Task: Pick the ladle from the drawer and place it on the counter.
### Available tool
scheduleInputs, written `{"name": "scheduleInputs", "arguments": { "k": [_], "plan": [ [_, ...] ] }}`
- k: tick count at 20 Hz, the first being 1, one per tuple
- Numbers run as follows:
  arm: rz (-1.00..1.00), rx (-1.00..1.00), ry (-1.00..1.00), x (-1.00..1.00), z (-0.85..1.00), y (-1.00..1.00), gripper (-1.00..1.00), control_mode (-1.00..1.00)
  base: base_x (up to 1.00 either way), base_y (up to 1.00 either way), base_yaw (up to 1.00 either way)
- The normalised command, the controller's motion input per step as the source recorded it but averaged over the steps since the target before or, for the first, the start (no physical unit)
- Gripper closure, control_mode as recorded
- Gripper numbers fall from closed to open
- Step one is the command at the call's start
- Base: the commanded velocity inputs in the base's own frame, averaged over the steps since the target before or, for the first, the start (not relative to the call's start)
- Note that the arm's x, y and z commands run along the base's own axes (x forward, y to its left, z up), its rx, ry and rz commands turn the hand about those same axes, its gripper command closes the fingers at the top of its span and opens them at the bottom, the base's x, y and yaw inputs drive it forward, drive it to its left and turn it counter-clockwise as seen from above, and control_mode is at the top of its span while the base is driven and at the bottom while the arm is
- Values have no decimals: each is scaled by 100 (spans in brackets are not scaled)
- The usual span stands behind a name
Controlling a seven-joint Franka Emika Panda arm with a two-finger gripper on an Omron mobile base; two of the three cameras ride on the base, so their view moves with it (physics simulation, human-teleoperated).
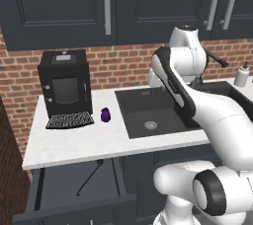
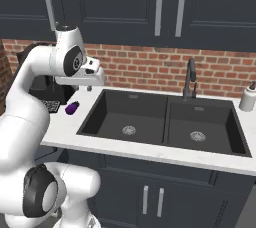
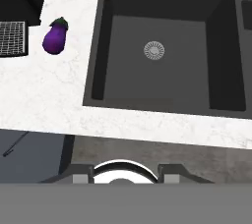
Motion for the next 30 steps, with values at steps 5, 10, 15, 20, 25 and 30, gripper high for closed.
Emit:
{"name": "scheduleInputs", "arguments": {
  "k": [5, 10, 15, 20, 25, 30],
  "plan": [
    [4, -3, -14, -41, 3, 14, -100, -100, 0, 0, 0],
    [17, -21, -6, -16, 0, 89, -100, -100, 0, 0, 0],
    [16, -19, 2, 0, -3, 100, -100, -100, 0, 0, 0],
    [22, -15, 4, -9, -11, 100, -100, -100, 0, 0, 0],
    [26, -13, 5, -24, -20, 100, -100, -100, 0, 0, 0],
    [26, -11, 5, -20, -19, 100, -100, -100, 0, 0, 0]
  ]
}}
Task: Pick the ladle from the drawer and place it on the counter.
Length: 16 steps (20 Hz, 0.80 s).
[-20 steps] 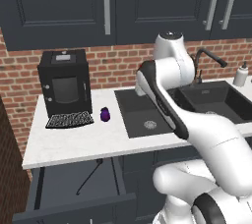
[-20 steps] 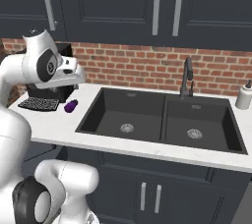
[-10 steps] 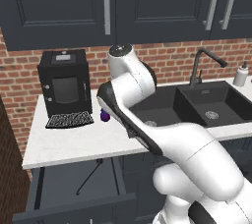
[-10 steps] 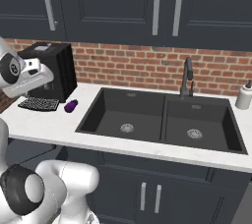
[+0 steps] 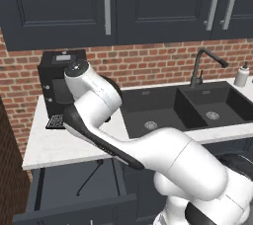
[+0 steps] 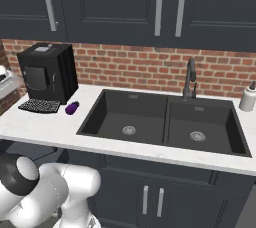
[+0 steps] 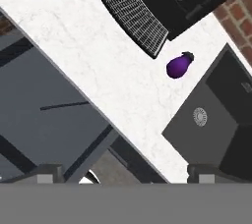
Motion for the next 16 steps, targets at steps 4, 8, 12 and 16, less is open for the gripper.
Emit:
{"name": "scheduleInputs", "arguments": {
  "k": [4, 8, 12, 16],
  "plan": [
    [26, -7, 6, -6, -21, 99, -100, -100, 0, 0, 0],
    [24, -2, 6, -14, -33, 88, -100, -100, 0, 0, 0],
    [24, 0, 11, -63, -79, 26, -100, -100, 0, 0, 0],
    [28, 0, 14, -84, -83, 0, -100, -100, 0, 0, 0]
  ]
}}
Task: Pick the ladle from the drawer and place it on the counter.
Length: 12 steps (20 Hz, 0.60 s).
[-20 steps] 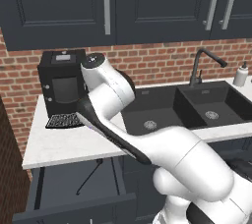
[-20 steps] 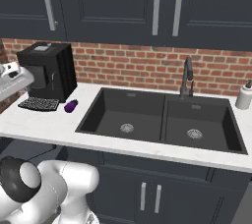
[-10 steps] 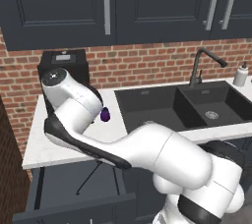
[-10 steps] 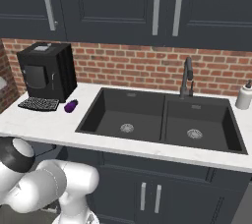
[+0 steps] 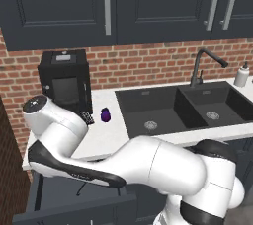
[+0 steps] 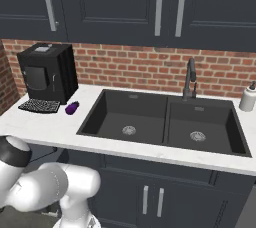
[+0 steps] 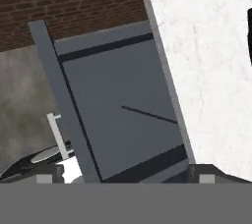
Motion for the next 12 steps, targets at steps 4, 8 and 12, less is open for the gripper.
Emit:
{"name": "scheduleInputs", "arguments": {
  "k": [4, 8, 12],
  "plan": [
    [22, 0, 20, -49, -68, -4, -100, -100, 0, 0, 0],
    [15, -1, 15, -8, -47, -18, -100, -100, 0, 0, 0],
    [13, -1, 13, 8, -41, -14, -100, -100, 0, 0, 0]
  ]
}}
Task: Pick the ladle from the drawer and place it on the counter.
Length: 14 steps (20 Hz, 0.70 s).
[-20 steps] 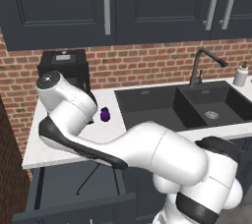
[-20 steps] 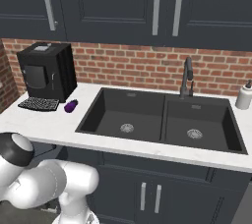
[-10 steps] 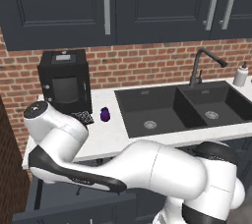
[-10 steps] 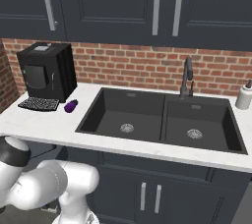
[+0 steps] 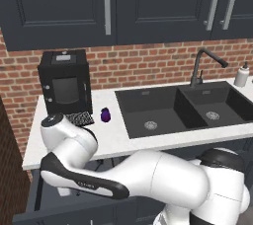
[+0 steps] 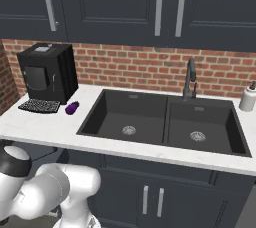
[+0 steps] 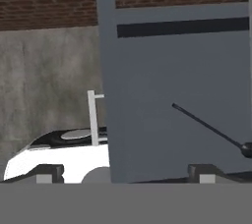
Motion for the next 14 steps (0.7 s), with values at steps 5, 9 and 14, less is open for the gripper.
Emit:
{"name": "scheduleInputs", "arguments": {
  "k": [5, 9, 14],
  "plan": [
    [11, -2, 15, 1, -58, 0, -100, -100, 0, 0, 0],
    [6, -12, 12, 0, -63, 0, -100, -100, 0, 0, 0],
    [1, -9, 2, 0, -38, -2, -100, -100, 0, 0, 0]
  ]
}}
